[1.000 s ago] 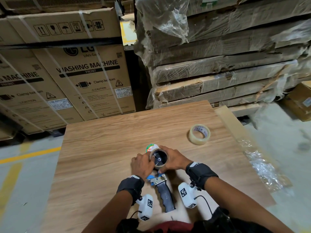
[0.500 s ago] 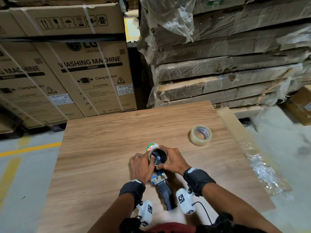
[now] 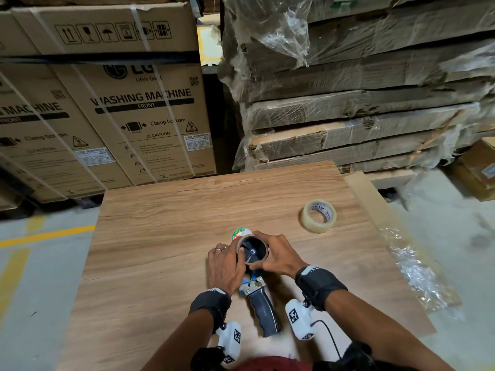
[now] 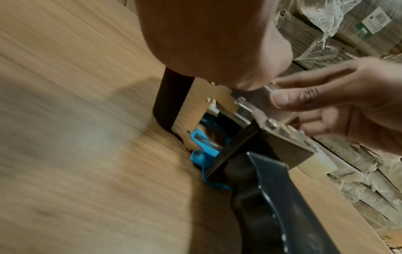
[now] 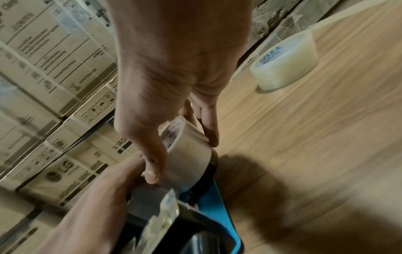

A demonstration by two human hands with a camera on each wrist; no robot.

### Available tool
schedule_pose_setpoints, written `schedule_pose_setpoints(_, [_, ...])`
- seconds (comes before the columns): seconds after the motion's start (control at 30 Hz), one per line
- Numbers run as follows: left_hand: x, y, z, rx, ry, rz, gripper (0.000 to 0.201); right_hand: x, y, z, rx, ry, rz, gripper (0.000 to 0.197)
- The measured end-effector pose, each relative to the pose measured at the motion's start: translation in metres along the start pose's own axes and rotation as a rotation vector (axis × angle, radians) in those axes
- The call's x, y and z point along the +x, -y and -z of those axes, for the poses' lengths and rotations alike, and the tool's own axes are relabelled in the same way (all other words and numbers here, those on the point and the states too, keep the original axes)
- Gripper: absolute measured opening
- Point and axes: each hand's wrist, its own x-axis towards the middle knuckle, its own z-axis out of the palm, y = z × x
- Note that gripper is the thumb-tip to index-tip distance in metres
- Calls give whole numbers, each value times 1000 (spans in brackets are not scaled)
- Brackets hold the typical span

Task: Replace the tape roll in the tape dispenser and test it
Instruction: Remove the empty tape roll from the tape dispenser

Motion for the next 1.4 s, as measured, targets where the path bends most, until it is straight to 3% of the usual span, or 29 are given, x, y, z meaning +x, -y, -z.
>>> schedule_pose_setpoints(0.13, [0,-4,2,5,-4,-15,46,1,-3,7,61,-4,-62,53])
schedule_pose_setpoints(0.3, [-1,-6,4,-8,-30,-3,42,-4,-2,3,83,-27,-8,73])
schedule_pose_setpoints(0.5, [2,-7,2,-4,-21,-28,50,-1,-1,13,101,-45,-39,64])
schedule_pose_setpoints(0.67, [1,-7,4,-54,-34,-16,45,-4,-1,10,101,-26,-30,89])
schedule_pose_setpoints(0.87, [4,-6,-1,-9,-13,-68,50,-2,2,21,37,28,-73,69])
schedule_pose_setpoints(1.07, [4,-6,-4,11,-24,-63,52,-7,-7,17,68,21,-85,94])
schedule_pose_setpoints(1.17, [5,-8,-4,16,-16,-65,53,-11,-10,16,109,-44,-66,83])
schedule_pose_setpoints(1.3, [7,-10,-3,13,11,-75,56,-8,-10,23,126,-12,-100,76])
schedule_pose_setpoints(1.4, [7,-11,-1,24,7,-99,56,-9,-9,26,120,27,-86,86])
